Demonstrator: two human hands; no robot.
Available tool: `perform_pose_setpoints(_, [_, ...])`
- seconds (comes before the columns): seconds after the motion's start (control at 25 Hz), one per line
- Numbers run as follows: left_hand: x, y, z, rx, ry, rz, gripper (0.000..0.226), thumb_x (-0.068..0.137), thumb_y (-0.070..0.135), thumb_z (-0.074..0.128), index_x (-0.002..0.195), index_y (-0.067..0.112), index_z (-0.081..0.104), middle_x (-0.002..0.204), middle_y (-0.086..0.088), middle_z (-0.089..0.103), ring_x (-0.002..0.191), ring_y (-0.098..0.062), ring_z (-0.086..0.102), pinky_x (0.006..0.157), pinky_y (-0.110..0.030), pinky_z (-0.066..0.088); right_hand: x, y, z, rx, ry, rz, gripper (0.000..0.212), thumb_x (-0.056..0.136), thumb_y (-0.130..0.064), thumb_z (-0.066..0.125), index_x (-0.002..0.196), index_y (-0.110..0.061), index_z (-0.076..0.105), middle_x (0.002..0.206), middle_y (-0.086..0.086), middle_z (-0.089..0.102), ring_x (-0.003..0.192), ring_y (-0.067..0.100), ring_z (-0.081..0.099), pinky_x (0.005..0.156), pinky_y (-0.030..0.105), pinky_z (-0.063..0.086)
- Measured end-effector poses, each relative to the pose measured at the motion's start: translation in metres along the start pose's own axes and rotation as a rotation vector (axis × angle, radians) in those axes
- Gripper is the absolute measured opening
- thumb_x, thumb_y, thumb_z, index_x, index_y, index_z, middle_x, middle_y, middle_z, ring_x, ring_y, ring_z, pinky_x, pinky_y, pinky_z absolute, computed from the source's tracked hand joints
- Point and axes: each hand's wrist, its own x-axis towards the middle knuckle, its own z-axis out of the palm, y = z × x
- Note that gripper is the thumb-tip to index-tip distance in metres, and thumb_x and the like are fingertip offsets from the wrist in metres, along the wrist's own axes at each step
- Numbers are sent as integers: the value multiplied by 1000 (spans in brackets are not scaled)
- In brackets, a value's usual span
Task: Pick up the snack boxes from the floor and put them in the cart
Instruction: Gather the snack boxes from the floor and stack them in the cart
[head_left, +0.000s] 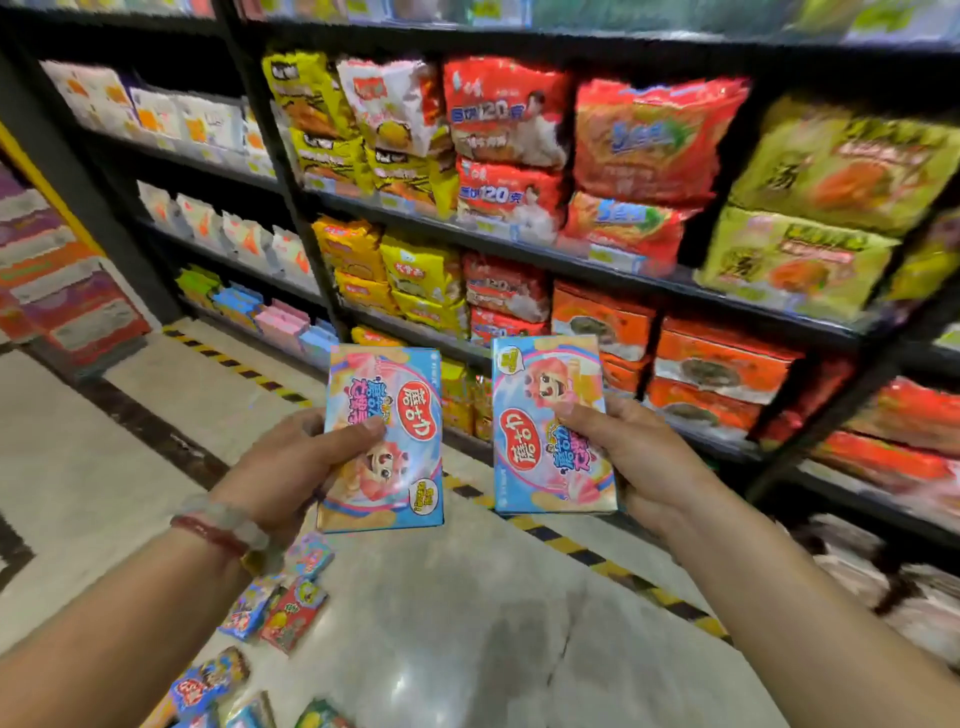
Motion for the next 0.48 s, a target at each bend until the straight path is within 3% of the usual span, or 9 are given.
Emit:
perform_pose_setpoints(0.12, [-1,-7,79,17,-117,13,14,84,8,60,91,-2,66,85,-17,73,60,-22,70,57,-32,59,-36,0,-76,24,122,-27,19,83,-19,67,100,-10,66,97,14,73,91,34,69,88,53,52])
perform_pose_setpoints(0.24, [-5,-17,161,46,-246,-21,34,74,14,64,103,-5,64,92,-20,72,67,-24,71,59,-33,59,-79,-1,-152,54,222,-48,32,81,-20,69,109,-6,64,99,13,73,92,33,70,87,51,54])
perform_pose_setpoints(0.4, [-28,-36,277,91,-408,-70,16,86,8,60,97,-2,65,82,-16,73,60,-23,70,53,-35,59,-150,2,-250,113,400,-128,21,82,-17,68,101,-6,66,93,12,74,79,25,72,68,36,60])
perform_pose_setpoints(0.48, [-43,-48,330,109,-527,-91,20,82,10,62,98,-1,65,86,-17,73,64,-25,71,55,-36,59,-186,6,-291,167,495,-168,20,83,-14,66,100,-4,67,92,14,74,74,24,72,62,33,60])
